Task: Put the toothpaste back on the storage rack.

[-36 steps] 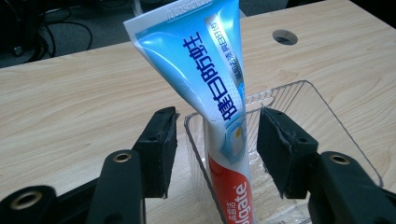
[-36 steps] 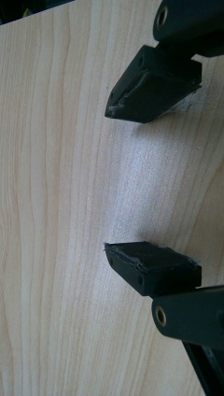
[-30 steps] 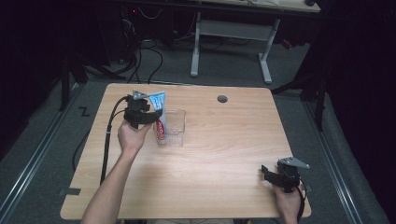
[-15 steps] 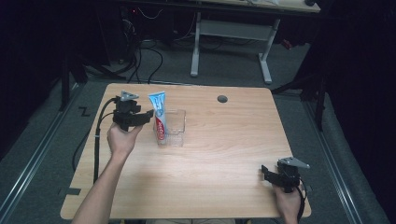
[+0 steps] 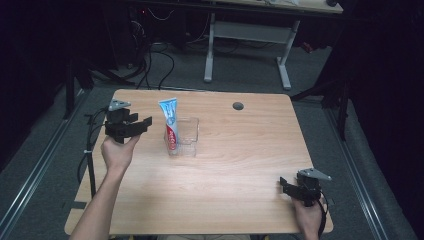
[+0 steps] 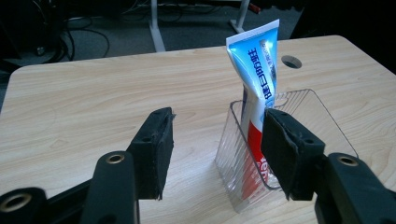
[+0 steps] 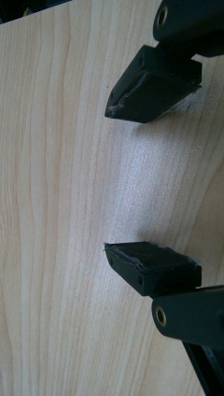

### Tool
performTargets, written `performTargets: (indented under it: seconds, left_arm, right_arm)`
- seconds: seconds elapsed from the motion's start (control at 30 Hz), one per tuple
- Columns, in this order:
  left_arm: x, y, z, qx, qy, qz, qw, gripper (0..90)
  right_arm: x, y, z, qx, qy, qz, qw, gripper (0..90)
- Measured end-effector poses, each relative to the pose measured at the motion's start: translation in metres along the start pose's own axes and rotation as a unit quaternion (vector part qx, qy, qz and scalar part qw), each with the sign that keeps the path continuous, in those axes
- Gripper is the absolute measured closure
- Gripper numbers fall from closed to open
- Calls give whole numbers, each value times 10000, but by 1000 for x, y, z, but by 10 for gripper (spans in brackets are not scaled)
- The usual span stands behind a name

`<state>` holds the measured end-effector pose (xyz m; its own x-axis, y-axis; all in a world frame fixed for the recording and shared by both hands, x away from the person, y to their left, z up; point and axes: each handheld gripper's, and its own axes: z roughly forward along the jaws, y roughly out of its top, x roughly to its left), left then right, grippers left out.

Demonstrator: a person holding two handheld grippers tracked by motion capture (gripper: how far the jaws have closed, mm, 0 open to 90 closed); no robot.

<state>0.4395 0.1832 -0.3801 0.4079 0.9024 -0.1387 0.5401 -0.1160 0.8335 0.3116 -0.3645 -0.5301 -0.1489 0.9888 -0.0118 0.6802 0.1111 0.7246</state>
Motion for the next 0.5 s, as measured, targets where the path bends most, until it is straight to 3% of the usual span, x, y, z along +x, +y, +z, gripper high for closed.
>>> performTargets:
  seconds: [0.5]
  left_arm:
    - [3,-7,-18,-219,-63,2,9997,437]
  right_arm:
    - [0,0,0,2,-3,-4,10000,294]
